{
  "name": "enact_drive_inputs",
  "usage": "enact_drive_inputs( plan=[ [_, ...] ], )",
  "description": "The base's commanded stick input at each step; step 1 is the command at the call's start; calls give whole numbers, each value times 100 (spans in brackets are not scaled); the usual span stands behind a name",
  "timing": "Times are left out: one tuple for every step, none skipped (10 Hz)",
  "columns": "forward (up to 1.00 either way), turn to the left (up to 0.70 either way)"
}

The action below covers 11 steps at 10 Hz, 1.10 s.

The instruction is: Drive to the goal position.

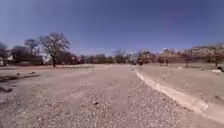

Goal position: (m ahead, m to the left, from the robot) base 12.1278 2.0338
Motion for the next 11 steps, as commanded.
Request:
enact_drive_inputs(
  plan=[
    [70, -17],
    [70, -33],
    [70, -21],
    [70, -5],
    [70, 0],
    [70, 0],
    [70, 0],
    [70, 0],
    [70, 0],
    [70, 0],
    [70, 0]
  ],
)
